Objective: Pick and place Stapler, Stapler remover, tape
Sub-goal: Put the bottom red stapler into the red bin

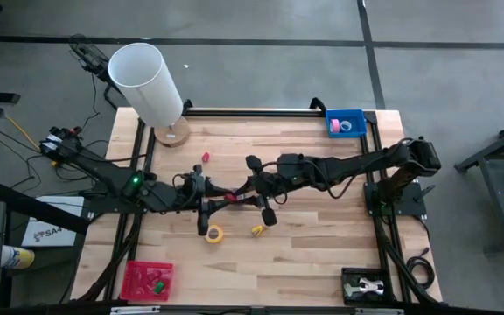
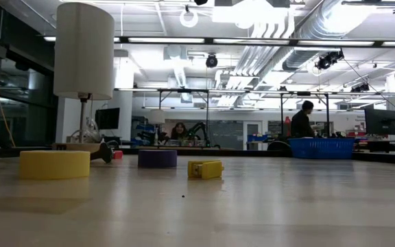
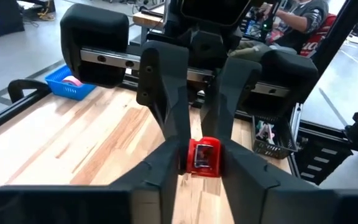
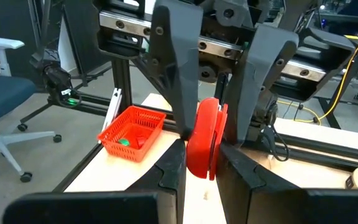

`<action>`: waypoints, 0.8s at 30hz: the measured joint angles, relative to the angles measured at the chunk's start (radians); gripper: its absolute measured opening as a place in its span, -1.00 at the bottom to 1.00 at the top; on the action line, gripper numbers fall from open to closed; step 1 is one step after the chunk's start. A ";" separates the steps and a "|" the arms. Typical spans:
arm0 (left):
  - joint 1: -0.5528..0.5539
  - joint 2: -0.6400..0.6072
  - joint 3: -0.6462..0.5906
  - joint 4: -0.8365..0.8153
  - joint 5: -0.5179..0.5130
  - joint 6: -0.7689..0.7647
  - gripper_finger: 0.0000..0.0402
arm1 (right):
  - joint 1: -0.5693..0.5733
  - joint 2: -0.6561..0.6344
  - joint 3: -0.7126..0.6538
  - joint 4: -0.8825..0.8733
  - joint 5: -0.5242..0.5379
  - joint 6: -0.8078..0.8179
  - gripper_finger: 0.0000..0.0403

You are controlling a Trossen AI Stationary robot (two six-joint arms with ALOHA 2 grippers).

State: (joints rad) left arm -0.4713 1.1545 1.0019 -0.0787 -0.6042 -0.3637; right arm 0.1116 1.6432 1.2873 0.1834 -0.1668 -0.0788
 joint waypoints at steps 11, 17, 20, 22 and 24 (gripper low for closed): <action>0.000 -0.001 0.000 -0.015 0.013 0.001 -0.72 | 0.000 0.000 0.000 -0.008 -0.003 0.019 -0.72; 0.000 -0.001 0.000 -0.018 0.013 0.001 -0.73 | 0.000 0.000 0.000 -0.008 -0.002 0.019 -0.71; 0.000 -0.001 0.000 -0.018 0.012 0.001 -0.74 | 0.000 0.000 0.000 -0.008 0.005 0.019 -0.67; 0.000 -0.001 0.000 -0.019 0.010 0.000 -0.74 | 0.000 0.000 0.000 -0.008 0.008 0.019 -0.63; 0.000 -0.001 0.000 -0.019 0.006 0.000 -0.74 | 0.000 0.000 0.000 -0.008 0.011 0.019 -0.60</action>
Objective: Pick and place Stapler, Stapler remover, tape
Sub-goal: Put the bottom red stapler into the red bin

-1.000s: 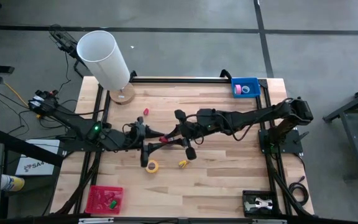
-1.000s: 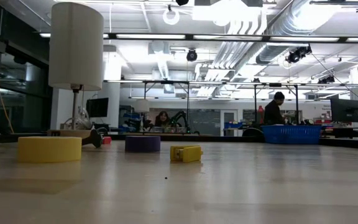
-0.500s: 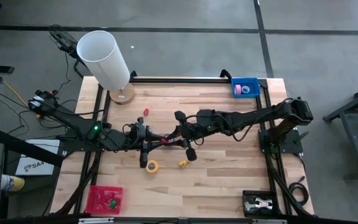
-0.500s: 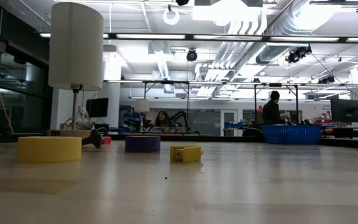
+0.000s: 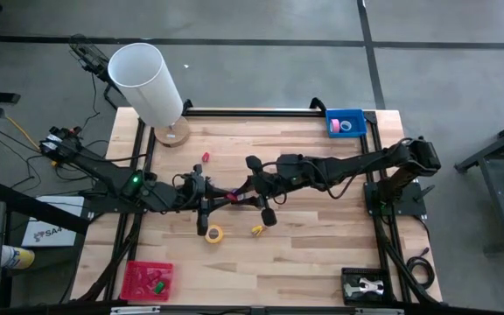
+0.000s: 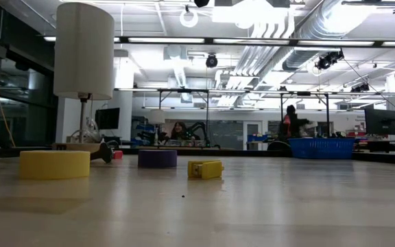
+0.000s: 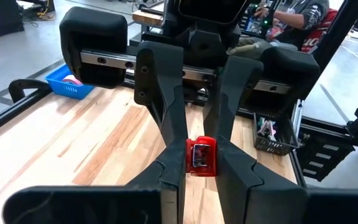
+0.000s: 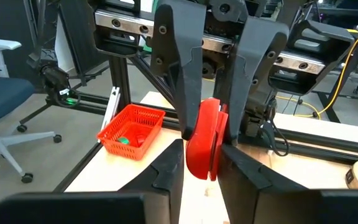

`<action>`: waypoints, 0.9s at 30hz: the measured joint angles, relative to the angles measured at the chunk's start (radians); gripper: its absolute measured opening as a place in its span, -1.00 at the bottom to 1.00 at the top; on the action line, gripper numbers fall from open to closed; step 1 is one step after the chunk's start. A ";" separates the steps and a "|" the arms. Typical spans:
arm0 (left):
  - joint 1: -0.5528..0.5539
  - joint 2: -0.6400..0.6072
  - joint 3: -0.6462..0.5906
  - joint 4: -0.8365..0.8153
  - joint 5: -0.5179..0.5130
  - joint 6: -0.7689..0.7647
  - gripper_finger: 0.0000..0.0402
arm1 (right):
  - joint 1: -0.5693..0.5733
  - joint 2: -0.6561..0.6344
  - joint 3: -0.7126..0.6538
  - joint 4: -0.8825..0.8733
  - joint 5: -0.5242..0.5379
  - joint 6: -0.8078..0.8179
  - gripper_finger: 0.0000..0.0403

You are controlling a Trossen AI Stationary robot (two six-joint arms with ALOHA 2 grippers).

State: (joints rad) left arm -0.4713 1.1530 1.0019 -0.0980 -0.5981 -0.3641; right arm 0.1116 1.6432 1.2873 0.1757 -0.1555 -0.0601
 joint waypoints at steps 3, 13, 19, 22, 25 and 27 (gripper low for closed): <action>0.000 0.000 0.000 -0.001 -0.001 0.000 -0.74 | 0.000 0.000 0.000 0.000 0.000 0.000 -0.56; 0.000 0.001 0.000 -0.010 0.002 -0.002 -0.75 | 0.000 0.000 0.000 -0.016 -0.001 0.058 -0.50; 0.000 0.002 0.000 -0.013 0.002 -0.002 -0.75 | 0.000 0.000 0.001 -0.030 -0.003 0.085 -0.31; 0.000 0.002 0.000 -0.014 0.001 -0.002 -0.75 | 0.000 0.000 0.001 -0.032 0.003 0.093 -0.20; 0.000 0.002 0.000 -0.014 0.006 -0.002 -0.75 | 0.000 0.000 0.001 -0.043 0.030 0.110 -0.10; -0.002 0.002 0.000 -0.011 0.009 -0.002 -0.75 | -0.002 0.000 0.001 -0.052 0.054 0.112 -0.06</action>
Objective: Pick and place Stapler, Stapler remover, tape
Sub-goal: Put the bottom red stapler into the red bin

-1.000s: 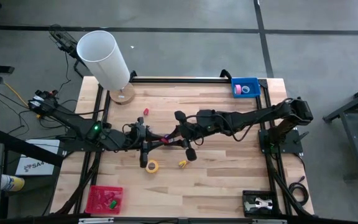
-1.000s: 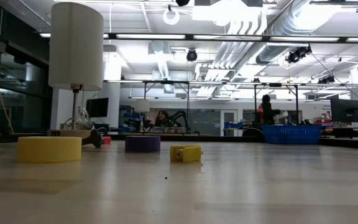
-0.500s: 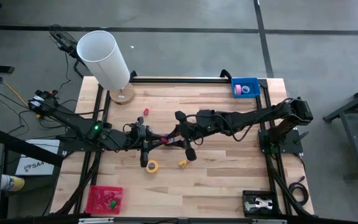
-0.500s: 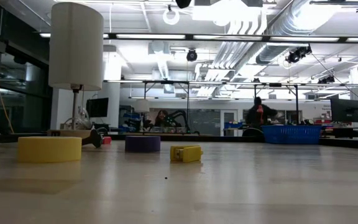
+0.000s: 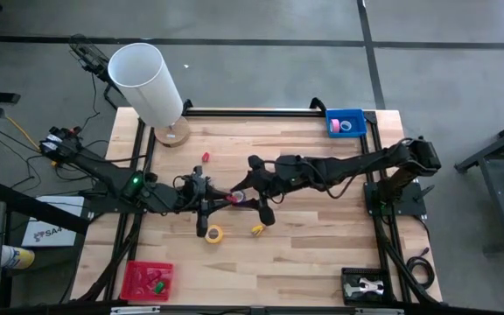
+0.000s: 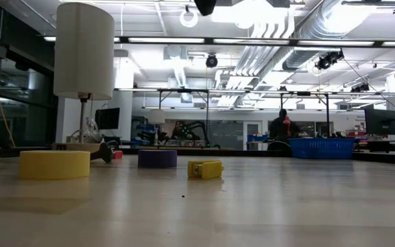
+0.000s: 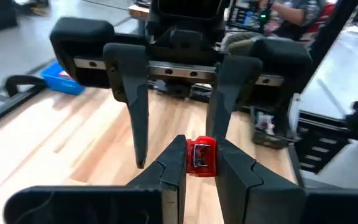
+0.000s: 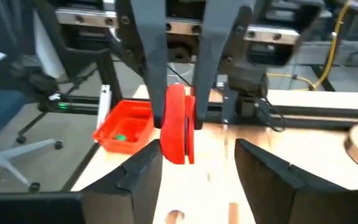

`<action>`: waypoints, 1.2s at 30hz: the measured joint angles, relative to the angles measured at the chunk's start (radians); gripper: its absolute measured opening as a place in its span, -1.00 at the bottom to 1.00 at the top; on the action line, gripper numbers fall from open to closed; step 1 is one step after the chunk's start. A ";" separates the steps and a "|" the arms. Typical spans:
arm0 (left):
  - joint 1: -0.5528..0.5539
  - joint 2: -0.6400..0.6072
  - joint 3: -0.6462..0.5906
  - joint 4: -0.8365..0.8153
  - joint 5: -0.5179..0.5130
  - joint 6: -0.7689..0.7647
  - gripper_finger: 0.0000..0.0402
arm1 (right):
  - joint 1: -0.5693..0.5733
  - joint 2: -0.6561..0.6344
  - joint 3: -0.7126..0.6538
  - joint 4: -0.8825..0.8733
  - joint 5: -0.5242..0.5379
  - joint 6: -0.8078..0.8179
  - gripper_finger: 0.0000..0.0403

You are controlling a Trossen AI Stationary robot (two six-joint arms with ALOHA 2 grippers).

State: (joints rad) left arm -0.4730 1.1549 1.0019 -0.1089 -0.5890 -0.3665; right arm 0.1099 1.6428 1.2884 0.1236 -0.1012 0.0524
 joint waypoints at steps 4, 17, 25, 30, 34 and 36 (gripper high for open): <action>0.002 0.000 -0.001 0.000 0.000 -0.001 -0.75 | -0.001 -0.001 0.000 -0.037 0.034 0.006 -0.02; 0.001 -0.028 0.000 -0.095 -0.001 -0.045 -0.75 | -0.033 0.000 -0.001 -0.182 0.054 0.092 -0.01; 0.001 -0.113 0.000 -0.359 0.169 -0.255 -0.75 | -0.039 0.000 -0.001 -0.235 0.046 0.101 -0.01; -0.009 -0.124 0.000 -0.571 0.393 -0.425 -0.75 | -0.039 0.000 -0.001 -0.257 0.057 0.098 -0.01; -0.074 -0.106 0.000 -0.715 0.508 -0.530 -0.75 | -0.039 0.000 -0.001 -0.262 0.070 0.097 -0.01; -0.122 -0.094 0.000 -0.783 0.535 -0.582 -0.75 | -0.040 0.000 -0.001 -0.262 0.070 0.097 -0.01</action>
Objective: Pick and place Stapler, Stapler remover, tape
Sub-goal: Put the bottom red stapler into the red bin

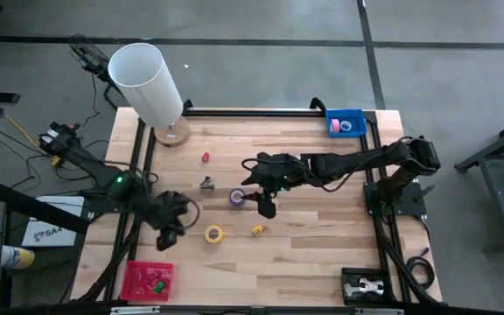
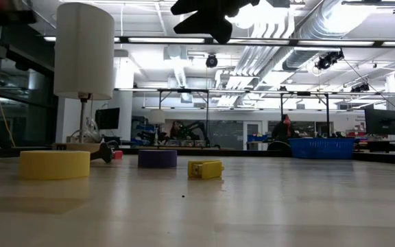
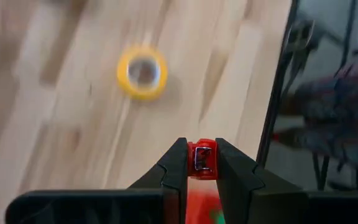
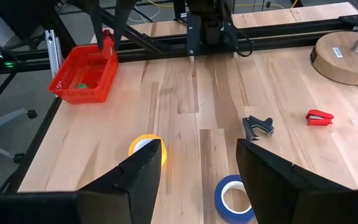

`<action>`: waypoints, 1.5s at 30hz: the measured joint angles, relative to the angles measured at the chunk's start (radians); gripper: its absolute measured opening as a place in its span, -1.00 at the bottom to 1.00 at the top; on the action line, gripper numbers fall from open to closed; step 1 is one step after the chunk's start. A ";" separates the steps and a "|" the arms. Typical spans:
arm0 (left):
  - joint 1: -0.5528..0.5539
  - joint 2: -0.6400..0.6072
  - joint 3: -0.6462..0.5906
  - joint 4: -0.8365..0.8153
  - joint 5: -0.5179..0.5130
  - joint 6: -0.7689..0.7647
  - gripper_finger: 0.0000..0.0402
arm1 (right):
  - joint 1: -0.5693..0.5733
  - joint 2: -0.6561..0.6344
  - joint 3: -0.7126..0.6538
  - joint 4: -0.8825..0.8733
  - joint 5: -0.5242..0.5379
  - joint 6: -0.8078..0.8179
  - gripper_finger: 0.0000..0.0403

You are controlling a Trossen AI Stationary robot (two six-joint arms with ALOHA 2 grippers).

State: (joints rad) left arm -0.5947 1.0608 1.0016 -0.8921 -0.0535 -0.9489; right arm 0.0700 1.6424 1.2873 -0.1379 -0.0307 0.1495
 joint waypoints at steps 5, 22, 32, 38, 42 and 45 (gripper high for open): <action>-0.135 0.022 -0.010 -0.053 0.039 -0.143 -0.75 | -0.008 0.000 0.000 0.000 0.004 0.000 -0.01; -0.465 0.139 -0.107 0.114 -0.044 -0.704 -0.75 | -0.013 0.000 0.000 0.005 0.048 0.011 -0.01; -0.473 0.301 -0.108 0.209 -0.045 -0.867 -0.75 | -0.013 0.000 0.000 0.004 0.050 0.056 -0.01; -0.473 0.371 -0.108 0.276 -0.006 -0.893 -0.75 | -0.011 0.000 0.000 0.000 0.050 0.064 -0.01; -0.473 0.398 -0.108 0.272 -0.005 -0.897 -0.72 | -0.011 0.000 0.000 -0.001 0.050 0.072 -0.01; -0.473 0.412 -0.108 0.271 -0.004 -0.897 -0.66 | -0.010 0.000 0.000 -0.005 0.050 0.078 -0.01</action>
State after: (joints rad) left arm -1.0676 1.4730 0.8936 -0.6214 -0.0576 -1.8462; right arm 0.0597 1.6424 1.2873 -0.1429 0.0196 0.2279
